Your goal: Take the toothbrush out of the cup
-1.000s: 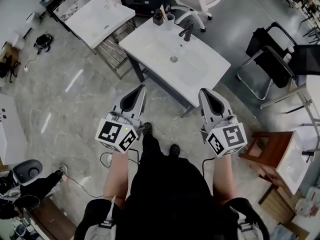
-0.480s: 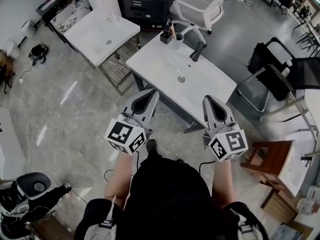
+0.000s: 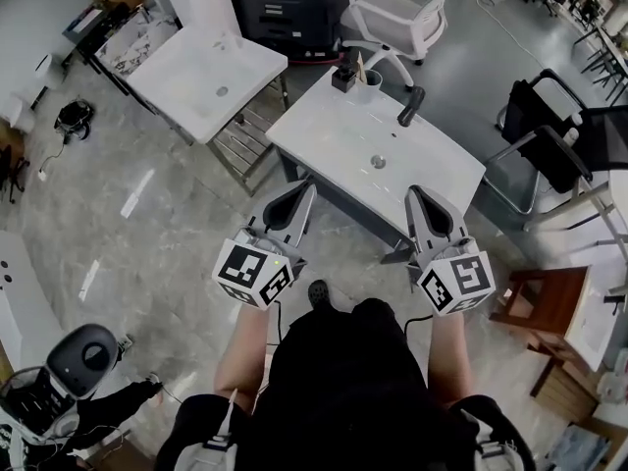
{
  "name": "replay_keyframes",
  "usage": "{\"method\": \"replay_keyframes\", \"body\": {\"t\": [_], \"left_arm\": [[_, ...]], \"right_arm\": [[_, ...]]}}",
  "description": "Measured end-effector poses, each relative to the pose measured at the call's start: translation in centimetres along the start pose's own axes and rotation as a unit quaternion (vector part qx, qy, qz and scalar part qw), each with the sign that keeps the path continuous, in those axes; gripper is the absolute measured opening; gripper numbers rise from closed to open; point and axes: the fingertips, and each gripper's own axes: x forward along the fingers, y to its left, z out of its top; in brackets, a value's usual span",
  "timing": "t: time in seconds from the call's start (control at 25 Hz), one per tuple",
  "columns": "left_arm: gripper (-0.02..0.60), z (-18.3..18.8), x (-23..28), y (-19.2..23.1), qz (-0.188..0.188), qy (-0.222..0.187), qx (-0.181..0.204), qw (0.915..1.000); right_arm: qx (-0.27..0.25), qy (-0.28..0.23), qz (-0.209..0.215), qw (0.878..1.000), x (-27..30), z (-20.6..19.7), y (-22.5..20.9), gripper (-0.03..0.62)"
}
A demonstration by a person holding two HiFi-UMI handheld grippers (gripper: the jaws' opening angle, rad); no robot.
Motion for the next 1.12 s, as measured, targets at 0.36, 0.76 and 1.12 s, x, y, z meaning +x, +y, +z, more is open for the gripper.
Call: {"method": "replay_keyframes", "body": {"t": [0.36, 0.76, 1.12], "left_arm": [[0.015, -2.4, 2.4, 2.3, -0.022, 0.020, -0.035, 0.9989], [0.015, -2.6, 7.4, 4.0, -0.026, 0.042, -0.021, 0.9986], [0.015, -1.5, 13.6, 4.9, -0.015, 0.047, -0.005, 0.9988]], "right_arm": [[-0.003, 0.027, -0.030, 0.999, 1.0, -1.5, -1.1, 0.031], [0.011, 0.024, -0.024, 0.999, 5.2, -1.6, -4.6, 0.031], [0.022, 0.010, 0.006, 1.000, 10.2, -0.2, -9.3, 0.031]]}}
